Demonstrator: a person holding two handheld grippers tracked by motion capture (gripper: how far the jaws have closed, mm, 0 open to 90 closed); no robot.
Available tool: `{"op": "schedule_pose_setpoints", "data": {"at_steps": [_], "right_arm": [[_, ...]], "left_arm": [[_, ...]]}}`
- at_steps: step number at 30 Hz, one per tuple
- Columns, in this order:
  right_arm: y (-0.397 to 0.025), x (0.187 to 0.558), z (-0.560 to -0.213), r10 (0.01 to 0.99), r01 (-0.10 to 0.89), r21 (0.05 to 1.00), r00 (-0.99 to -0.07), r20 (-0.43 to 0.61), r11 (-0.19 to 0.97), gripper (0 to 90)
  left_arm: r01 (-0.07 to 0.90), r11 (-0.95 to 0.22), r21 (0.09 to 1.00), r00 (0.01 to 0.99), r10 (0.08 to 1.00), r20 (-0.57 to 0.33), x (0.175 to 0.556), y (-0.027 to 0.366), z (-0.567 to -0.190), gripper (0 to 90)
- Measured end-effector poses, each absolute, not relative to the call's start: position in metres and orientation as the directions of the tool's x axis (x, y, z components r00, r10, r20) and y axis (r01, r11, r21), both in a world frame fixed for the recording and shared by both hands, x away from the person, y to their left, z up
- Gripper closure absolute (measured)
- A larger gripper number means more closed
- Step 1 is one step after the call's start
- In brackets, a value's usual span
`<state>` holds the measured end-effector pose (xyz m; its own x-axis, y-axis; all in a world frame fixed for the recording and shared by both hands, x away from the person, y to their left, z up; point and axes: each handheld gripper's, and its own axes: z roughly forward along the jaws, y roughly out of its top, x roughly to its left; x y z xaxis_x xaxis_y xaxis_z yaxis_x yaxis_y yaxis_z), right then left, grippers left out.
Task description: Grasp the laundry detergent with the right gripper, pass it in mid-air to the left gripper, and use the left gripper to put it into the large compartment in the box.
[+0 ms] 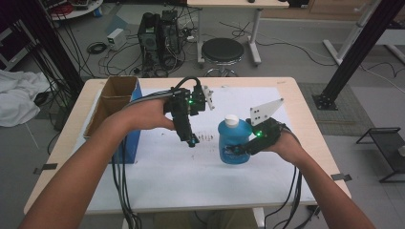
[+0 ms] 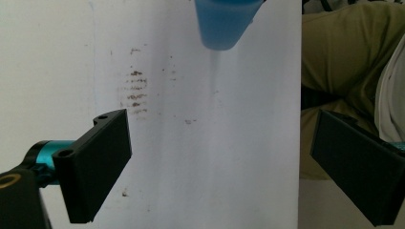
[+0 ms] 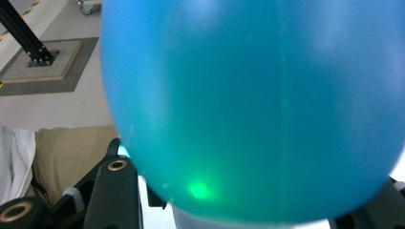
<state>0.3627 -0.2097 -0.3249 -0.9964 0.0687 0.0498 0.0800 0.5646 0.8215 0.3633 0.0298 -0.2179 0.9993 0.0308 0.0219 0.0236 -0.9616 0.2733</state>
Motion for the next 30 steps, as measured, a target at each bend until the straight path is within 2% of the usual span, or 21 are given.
{"op": "schedule_pose_setpoints", "data": {"at_steps": [16,21,22,26,30], "right_arm": [[-0.179,0.371,-0.318,-0.003,0.029,0.825,-0.999,0.038,0.565,43.9],[-0.17,0.373,-0.318,-0.011,0.012,0.833,-1.0,0.022,0.553,43.8],[-0.17,0.371,-0.317,0.002,0.04,0.825,-0.999,0.047,0.563,43.8],[-0.166,0.371,-0.317,0.0,0.037,0.823,-0.999,0.045,0.566,43.8],[-0.163,0.373,-0.316,-0.013,0.009,0.826,-1.0,0.021,0.564,43.8]], "left_arm": [[0.033,-0.963,0.267,0.999,0.034,0.002,0.364,0.022,-0.207,6.7],[0.039,-0.963,0.268,0.999,0.04,-0.003,0.363,0.019,-0.204,6.7],[0.039,-0.963,0.268,0.999,0.039,-0.003,0.363,0.019,-0.203,6.7],[0.027,-0.964,0.263,1.0,0.029,0.003,0.363,0.015,-0.202,6.6],[0.026,-0.965,0.26,1.0,0.028,0.004,0.363,0.012,-0.202,6.7]]}}
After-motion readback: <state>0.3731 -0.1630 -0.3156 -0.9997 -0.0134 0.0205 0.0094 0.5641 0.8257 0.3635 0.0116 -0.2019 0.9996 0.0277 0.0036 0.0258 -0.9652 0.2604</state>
